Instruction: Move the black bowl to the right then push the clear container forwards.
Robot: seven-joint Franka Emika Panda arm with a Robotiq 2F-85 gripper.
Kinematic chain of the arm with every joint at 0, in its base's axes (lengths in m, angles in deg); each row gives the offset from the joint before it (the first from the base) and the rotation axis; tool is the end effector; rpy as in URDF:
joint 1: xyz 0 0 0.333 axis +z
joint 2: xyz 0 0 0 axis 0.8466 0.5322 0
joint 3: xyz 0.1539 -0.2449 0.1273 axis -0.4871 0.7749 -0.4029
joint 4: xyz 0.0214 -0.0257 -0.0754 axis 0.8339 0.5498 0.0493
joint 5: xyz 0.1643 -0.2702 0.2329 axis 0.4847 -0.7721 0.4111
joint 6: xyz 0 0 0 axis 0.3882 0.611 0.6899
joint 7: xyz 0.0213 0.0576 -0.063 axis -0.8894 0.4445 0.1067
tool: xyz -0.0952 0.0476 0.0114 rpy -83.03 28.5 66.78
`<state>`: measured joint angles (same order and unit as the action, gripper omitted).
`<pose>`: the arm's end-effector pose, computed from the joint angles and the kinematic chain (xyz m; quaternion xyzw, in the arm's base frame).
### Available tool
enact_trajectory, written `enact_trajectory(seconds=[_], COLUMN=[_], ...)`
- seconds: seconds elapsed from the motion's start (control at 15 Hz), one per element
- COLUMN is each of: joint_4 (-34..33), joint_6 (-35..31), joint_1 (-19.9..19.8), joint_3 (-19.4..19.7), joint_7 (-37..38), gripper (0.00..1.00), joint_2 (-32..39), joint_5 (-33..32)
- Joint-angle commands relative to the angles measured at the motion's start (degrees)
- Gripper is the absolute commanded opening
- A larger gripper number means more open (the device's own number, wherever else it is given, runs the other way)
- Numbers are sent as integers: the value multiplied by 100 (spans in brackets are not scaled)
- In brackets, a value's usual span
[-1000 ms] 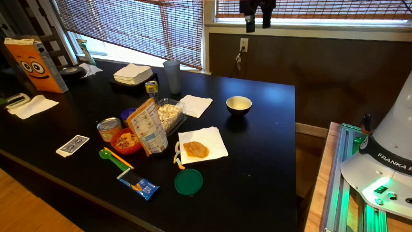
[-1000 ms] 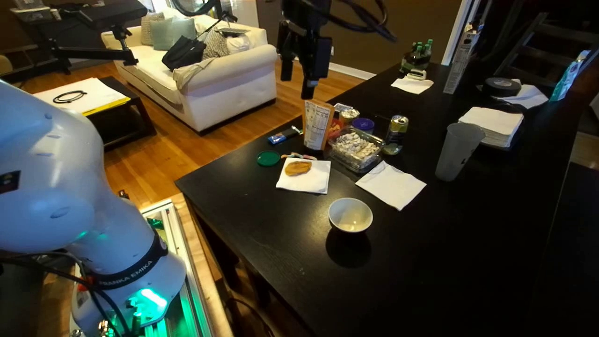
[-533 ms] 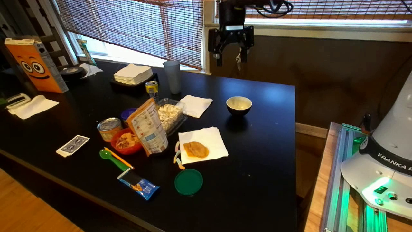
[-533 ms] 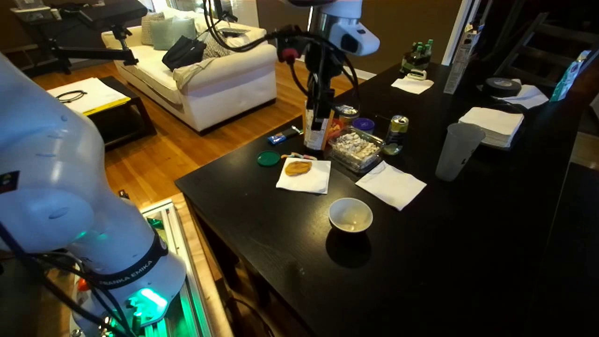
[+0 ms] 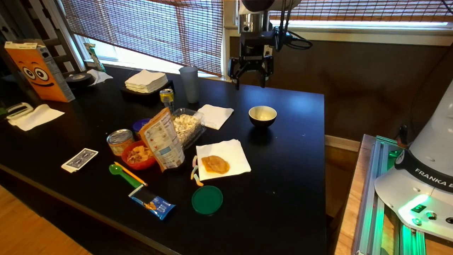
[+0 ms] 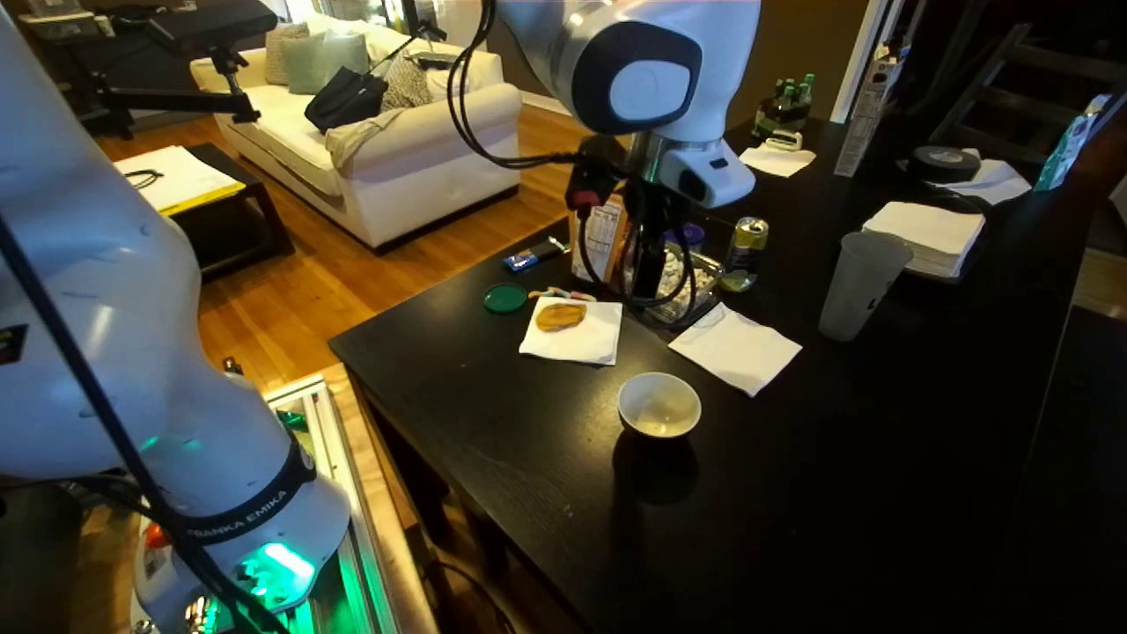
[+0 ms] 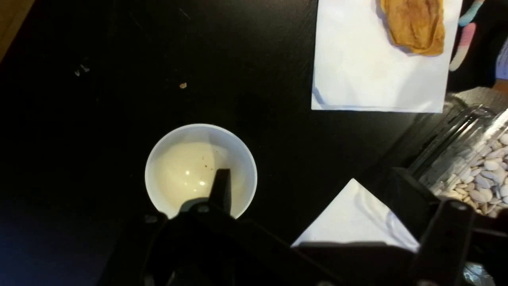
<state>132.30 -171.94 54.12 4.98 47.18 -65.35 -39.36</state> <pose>0.5043 -0.0464 0.3355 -0.9388 0.3400 0.0417 0.0361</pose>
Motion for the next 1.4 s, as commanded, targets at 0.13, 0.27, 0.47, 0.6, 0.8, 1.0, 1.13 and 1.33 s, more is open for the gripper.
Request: enact_trajectory(seconds=[0.13, 0.27, 0.47, 0.6, 0.8, 1.0, 1.13, 1.33], joint_4=[-65, -137, -194, -204, -246, -335, -406, -503], joint_6=[-136, -470, -955, -1418, -1815, -1990, -2025, -2008], joint_1=[74, 155, 322, 440, 581, 717, 784, 842], joint_3=[21, -19, 24, 140, 428, 749, 885, 959], joint_7=[307, 1091, 2112, 2725, 3411, 3877, 4015, 4096], gripper=[100, 100, 100, 100, 100, 100, 100, 88], joint_2=[167, 516, 957, 1219, 1493, 1719, 1869, 2078], joint_5=[-182, -246, -295, -440, -815, -1301, -1527, -1602])
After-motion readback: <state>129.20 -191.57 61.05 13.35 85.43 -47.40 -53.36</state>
